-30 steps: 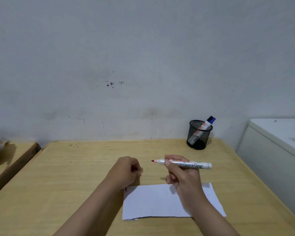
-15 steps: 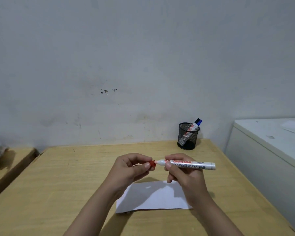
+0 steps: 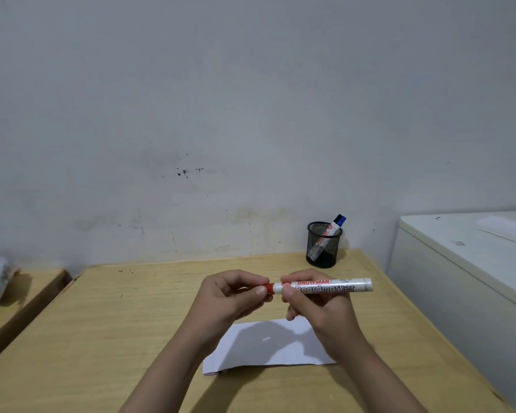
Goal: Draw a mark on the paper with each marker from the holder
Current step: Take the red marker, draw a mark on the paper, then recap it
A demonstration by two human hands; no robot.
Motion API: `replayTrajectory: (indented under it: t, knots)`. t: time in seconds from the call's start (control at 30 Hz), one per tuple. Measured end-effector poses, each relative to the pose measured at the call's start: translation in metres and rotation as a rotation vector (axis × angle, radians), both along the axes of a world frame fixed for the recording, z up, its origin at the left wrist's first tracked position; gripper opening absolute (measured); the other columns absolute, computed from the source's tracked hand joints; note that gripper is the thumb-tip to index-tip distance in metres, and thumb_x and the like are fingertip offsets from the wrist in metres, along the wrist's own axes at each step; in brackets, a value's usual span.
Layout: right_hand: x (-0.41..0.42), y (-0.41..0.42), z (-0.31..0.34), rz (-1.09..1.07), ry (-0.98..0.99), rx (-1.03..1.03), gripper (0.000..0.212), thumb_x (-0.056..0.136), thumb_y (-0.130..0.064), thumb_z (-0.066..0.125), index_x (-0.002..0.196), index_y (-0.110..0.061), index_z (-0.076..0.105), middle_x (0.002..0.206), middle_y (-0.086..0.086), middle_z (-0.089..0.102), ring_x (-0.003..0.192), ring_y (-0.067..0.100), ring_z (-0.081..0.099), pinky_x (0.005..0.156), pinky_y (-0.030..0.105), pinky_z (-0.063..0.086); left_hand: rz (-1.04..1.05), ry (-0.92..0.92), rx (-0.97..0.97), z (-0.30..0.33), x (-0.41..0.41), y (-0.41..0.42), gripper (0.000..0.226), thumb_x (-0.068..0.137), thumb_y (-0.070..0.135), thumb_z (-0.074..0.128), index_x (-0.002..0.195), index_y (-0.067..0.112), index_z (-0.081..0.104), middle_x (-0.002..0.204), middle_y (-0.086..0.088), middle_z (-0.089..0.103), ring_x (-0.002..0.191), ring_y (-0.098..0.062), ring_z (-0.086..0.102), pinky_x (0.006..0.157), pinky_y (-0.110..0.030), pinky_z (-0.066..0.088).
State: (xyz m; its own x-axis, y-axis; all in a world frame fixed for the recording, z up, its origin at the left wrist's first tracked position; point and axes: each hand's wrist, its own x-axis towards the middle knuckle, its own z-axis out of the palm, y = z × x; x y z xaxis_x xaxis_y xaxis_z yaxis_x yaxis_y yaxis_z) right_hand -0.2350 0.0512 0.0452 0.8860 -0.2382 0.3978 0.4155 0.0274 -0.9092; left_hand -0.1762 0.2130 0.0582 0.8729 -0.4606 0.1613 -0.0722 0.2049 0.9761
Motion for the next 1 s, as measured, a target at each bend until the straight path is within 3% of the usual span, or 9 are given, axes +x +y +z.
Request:
replayTrajectory:
  t: [0.17, 0.33, 0.47, 0.53, 0.6, 0.67, 0.77, 0.87, 1.0]
  knots:
    - [-0.003, 0.005, 0.003, 0.01, -0.039, -0.025, 0.016, 0.068, -0.016, 0.078, 0.081, -0.011, 0.07, 0.065, 0.002, 0.068, 0.052, 0.018, 0.061, 0.057, 0.026, 0.054, 0.046, -0.073, -0.044, 0.004, -0.006, 0.004, 0.015, 0.059, 0.009, 0.073, 0.074, 0.007, 0.076, 0.076, -0.013, 0.076, 0.075, -0.024, 0.073, 0.068, -0.024, 0.059]
    - [0.0, 0.009, 0.001, 0.01, -0.004, -0.019, 0.024, 0.065, -0.021, 0.075, 0.084, -0.007, 0.069, 0.067, 0.003, 0.069, 0.053, 0.02, 0.063, 0.058, 0.027, 0.055, 0.119, -0.105, -0.034, -0.001, -0.01, 0.002, 0.009, 0.065, 0.005, 0.074, 0.072, 0.011, 0.076, 0.073, -0.01, 0.076, 0.075, -0.024, 0.072, 0.066, -0.022, 0.057]
    - [0.012, 0.008, 0.0, -0.005, 0.208, 0.049, 0.031, 0.073, -0.034, 0.069, 0.081, -0.004, 0.071, 0.06, 0.006, 0.065, 0.047, 0.015, 0.056, 0.054, 0.029, 0.055, 0.276, -0.158, -0.023, 0.005, -0.003, -0.002, 0.012, 0.072, -0.006, 0.071, 0.076, 0.005, 0.074, 0.072, -0.009, 0.076, 0.073, -0.017, 0.072, 0.064, -0.016, 0.054]
    - [0.015, 0.002, -0.001, -0.053, 0.27, -0.041, 0.03, 0.08, -0.028, 0.069, 0.074, 0.001, 0.068, 0.057, 0.008, 0.062, 0.042, 0.011, 0.052, 0.049, 0.026, 0.051, 0.384, -0.187, -0.004, 0.008, 0.005, -0.003, 0.011, 0.072, -0.003, 0.073, 0.077, 0.006, 0.074, 0.073, -0.007, 0.076, 0.073, -0.015, 0.071, 0.063, -0.015, 0.054]
    - [0.015, -0.007, 0.0, -0.174, 0.115, -0.255, 0.016, 0.078, -0.017, 0.074, 0.07, -0.005, 0.067, 0.061, 0.004, 0.061, 0.046, 0.007, 0.052, 0.05, 0.019, 0.047, 0.46, -0.245, 0.064, 0.008, 0.012, -0.006, 0.011, 0.071, 0.002, 0.076, 0.075, 0.012, 0.074, 0.073, -0.004, 0.076, 0.073, -0.015, 0.071, 0.066, -0.018, 0.055]
    - [0.018, -0.02, 0.003, -0.332, -0.126, -0.576, 0.01, 0.074, -0.014, 0.078, 0.079, -0.013, 0.069, 0.073, -0.002, 0.063, 0.061, 0.007, 0.057, 0.06, 0.013, 0.045, 0.47, -0.296, 0.13, 0.008, 0.014, -0.013, 0.012, 0.07, 0.006, 0.077, 0.076, 0.015, 0.073, 0.073, -0.004, 0.076, 0.071, -0.018, 0.07, 0.068, -0.022, 0.056]
    - [0.034, -0.04, 0.003, -0.463, -0.314, -1.012, 0.019, 0.075, -0.023, 0.073, 0.091, -0.015, 0.068, 0.085, -0.003, 0.065, 0.078, 0.011, 0.059, 0.071, 0.023, 0.047, 0.425, -0.336, 0.175, 0.011, 0.015, -0.029, 0.013, 0.069, 0.006, 0.078, 0.08, 0.012, 0.072, 0.074, -0.005, 0.075, 0.067, -0.013, 0.067, 0.066, -0.02, 0.055]
    - [0.044, -0.052, -0.001, -0.431, -0.355, -1.092, 0.016, 0.078, -0.026, 0.07, 0.089, -0.016, 0.066, 0.082, -0.004, 0.065, 0.077, 0.014, 0.06, 0.066, 0.036, 0.05, 0.375, -0.348, 0.156, 0.015, 0.019, -0.045, 0.017, 0.069, 0.005, 0.077, 0.083, 0.013, 0.071, 0.076, -0.007, 0.074, 0.067, -0.011, 0.065, 0.068, -0.023, 0.054]
    - [0.051, -0.069, -0.003, -0.473, -0.399, -0.931, 0.027, 0.08, -0.016, 0.07, 0.106, -0.016, 0.063, 0.078, -0.004, 0.067, 0.069, 0.006, 0.062, 0.064, 0.03, 0.054, 0.32, -0.392, 0.191, 0.012, 0.033, -0.066, 0.042, 0.07, 0.023, 0.079, 0.109, 0.025, 0.064, 0.09, 0.006, 0.07, 0.083, 0.0, 0.066, 0.079, -0.017, 0.05]
